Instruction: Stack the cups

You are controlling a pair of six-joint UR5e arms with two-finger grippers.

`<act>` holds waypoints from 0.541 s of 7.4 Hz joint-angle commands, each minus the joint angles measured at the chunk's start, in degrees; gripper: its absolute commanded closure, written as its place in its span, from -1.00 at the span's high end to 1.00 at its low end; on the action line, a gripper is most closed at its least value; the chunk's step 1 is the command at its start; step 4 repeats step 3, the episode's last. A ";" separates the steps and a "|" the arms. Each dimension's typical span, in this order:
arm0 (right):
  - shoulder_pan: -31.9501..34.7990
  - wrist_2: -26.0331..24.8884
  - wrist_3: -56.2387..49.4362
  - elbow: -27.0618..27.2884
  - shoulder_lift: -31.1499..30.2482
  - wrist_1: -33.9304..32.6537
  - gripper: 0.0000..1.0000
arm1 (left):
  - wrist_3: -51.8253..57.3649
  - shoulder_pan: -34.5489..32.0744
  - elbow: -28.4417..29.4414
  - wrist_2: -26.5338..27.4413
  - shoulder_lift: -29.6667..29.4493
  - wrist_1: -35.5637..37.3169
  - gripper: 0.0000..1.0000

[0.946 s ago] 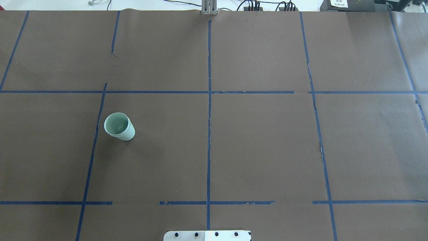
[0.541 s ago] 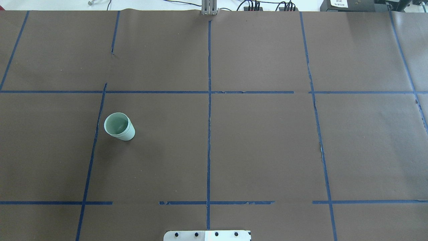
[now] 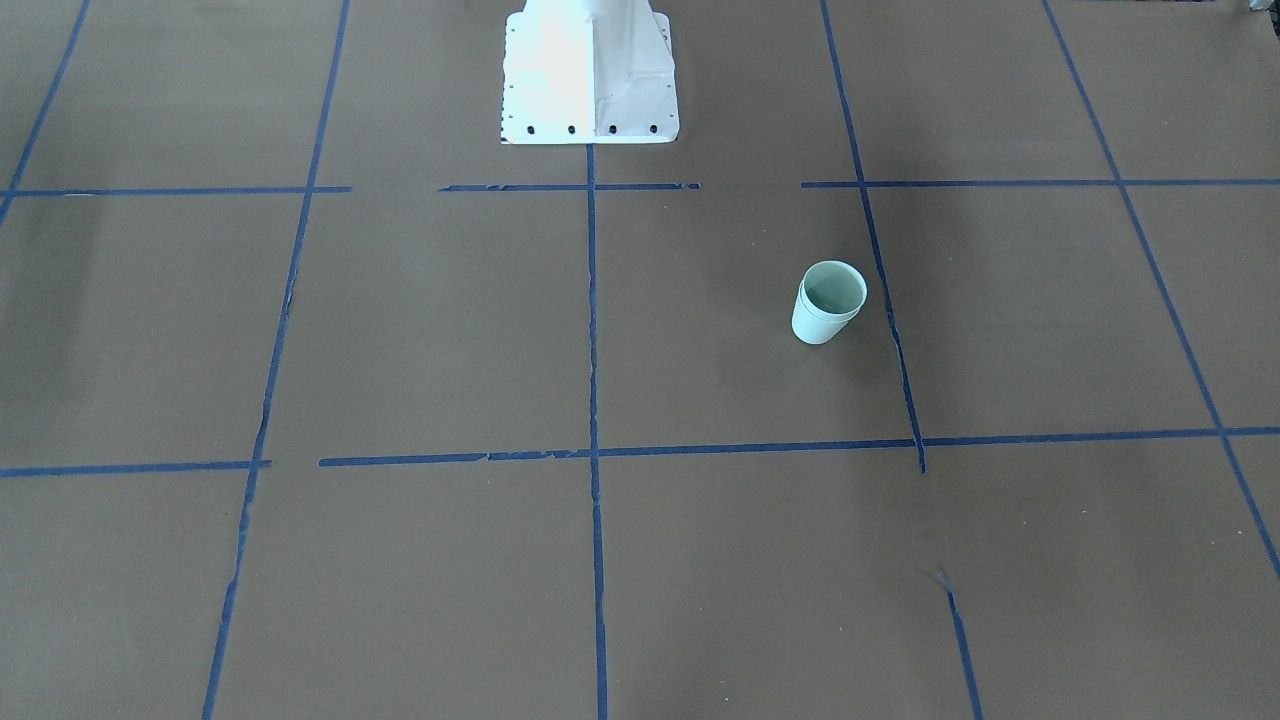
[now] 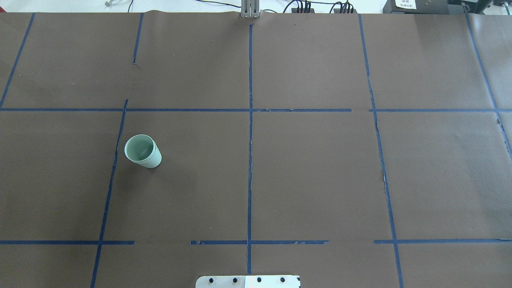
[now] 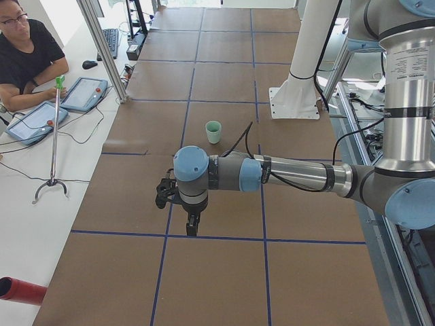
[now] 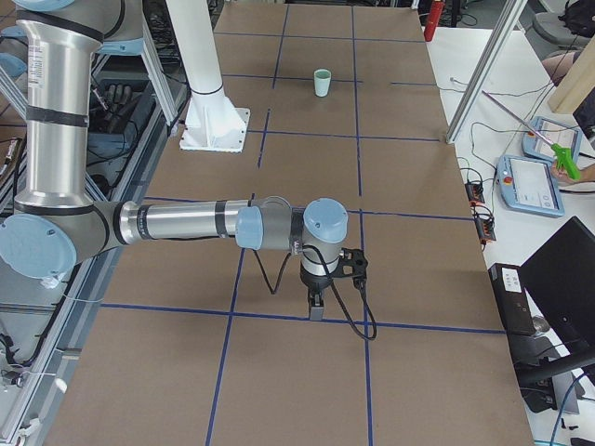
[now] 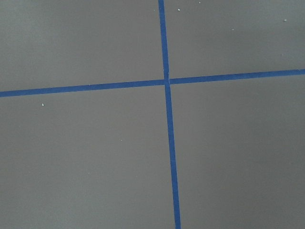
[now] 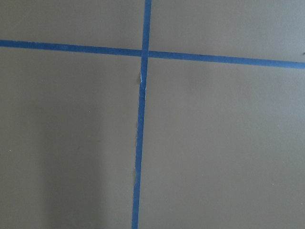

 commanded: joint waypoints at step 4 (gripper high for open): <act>-0.07 0.00 0.00 0.00 0.00 0.00 1.00 | 0.24 0.00 4.33 0.02 -0.08 -0.08 1.00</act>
